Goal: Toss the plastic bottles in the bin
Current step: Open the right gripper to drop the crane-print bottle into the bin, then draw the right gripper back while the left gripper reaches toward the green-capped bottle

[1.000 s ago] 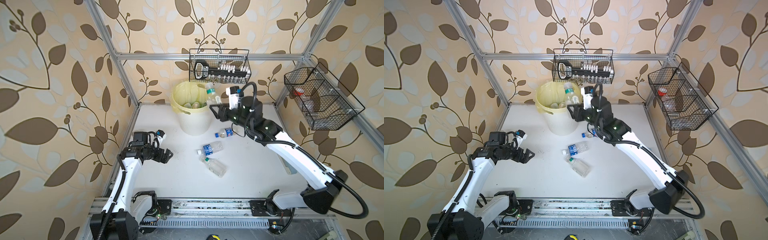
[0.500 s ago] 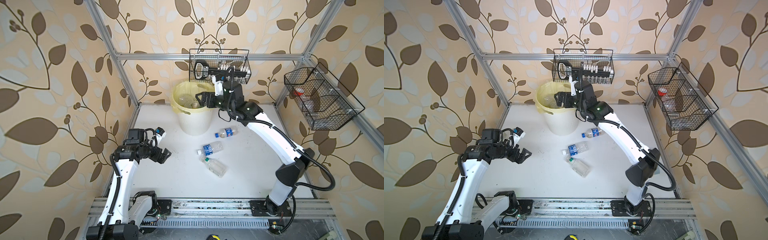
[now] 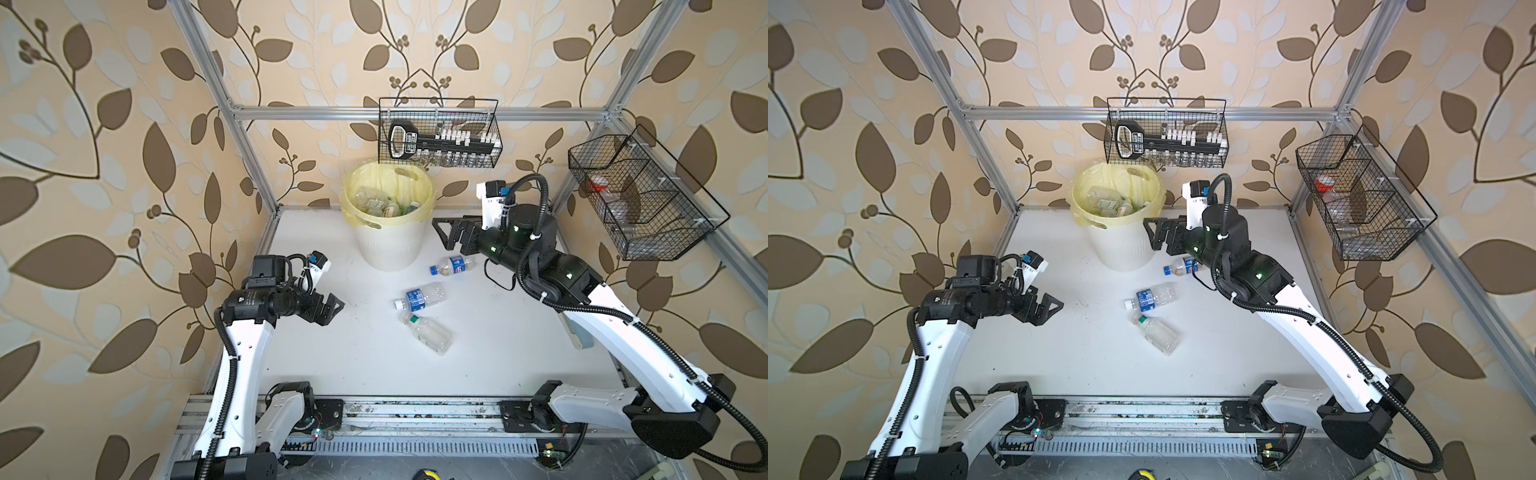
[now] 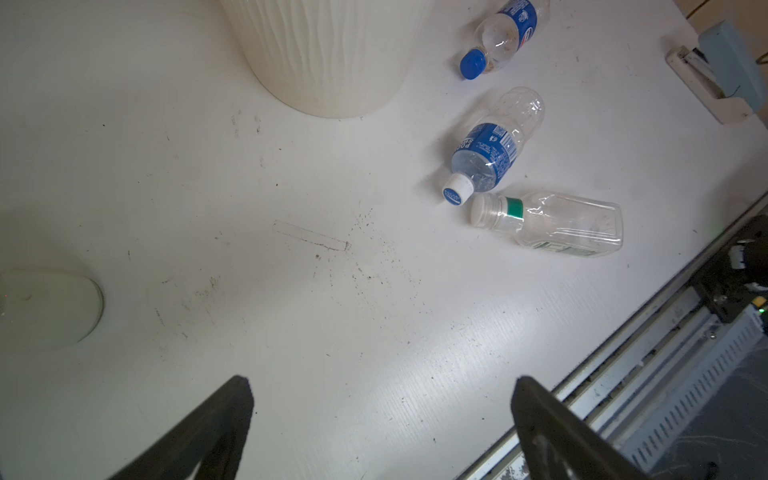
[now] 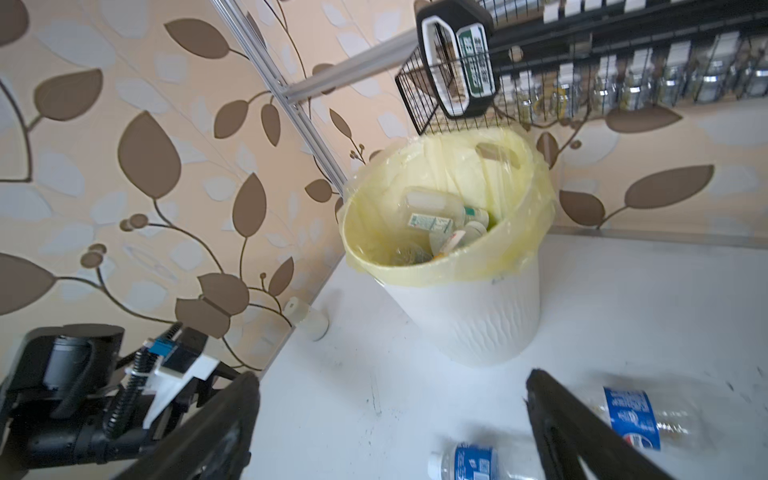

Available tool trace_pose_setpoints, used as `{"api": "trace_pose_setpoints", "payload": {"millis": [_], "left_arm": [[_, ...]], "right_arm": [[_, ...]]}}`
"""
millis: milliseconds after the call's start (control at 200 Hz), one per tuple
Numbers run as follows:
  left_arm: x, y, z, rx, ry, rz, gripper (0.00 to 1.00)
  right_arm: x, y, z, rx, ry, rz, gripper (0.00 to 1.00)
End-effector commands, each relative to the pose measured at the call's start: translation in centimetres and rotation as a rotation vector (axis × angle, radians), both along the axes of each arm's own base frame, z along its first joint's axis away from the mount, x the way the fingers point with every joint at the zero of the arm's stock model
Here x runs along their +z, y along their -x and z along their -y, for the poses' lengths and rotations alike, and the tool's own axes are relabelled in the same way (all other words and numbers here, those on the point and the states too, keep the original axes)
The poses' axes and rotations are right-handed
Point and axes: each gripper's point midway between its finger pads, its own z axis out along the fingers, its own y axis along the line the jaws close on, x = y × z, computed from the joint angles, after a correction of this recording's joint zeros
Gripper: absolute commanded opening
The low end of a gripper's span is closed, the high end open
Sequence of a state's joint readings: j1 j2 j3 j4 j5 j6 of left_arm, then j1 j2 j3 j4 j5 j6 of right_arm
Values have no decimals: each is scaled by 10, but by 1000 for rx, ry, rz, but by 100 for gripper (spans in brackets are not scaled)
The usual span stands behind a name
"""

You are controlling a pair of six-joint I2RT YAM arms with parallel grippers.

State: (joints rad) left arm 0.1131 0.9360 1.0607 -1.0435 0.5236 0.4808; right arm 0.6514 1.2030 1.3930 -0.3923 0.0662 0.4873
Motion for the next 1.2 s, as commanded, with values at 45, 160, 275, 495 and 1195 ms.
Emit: {"api": "trace_pose_setpoints", "payload": {"millis": [45,160,275,495,1195], "left_arm": [[38,3,13,10,119,33,99],[47,5,18,2,143,33,99],[50,7,26,-43,147,35,99],[48,10,44,-131,125,39,99],[11,8,118,-561,-107,-24,99]], "right_arm": [[-16,17,24,-57,-4,-22,100],[-32,28,36,-78,1,-41,100],[-45,36,47,-99,14,-57,100],[-73,51,68,-141,45,-97,100],[-158,81,119,-247,121,-215,100]]}}
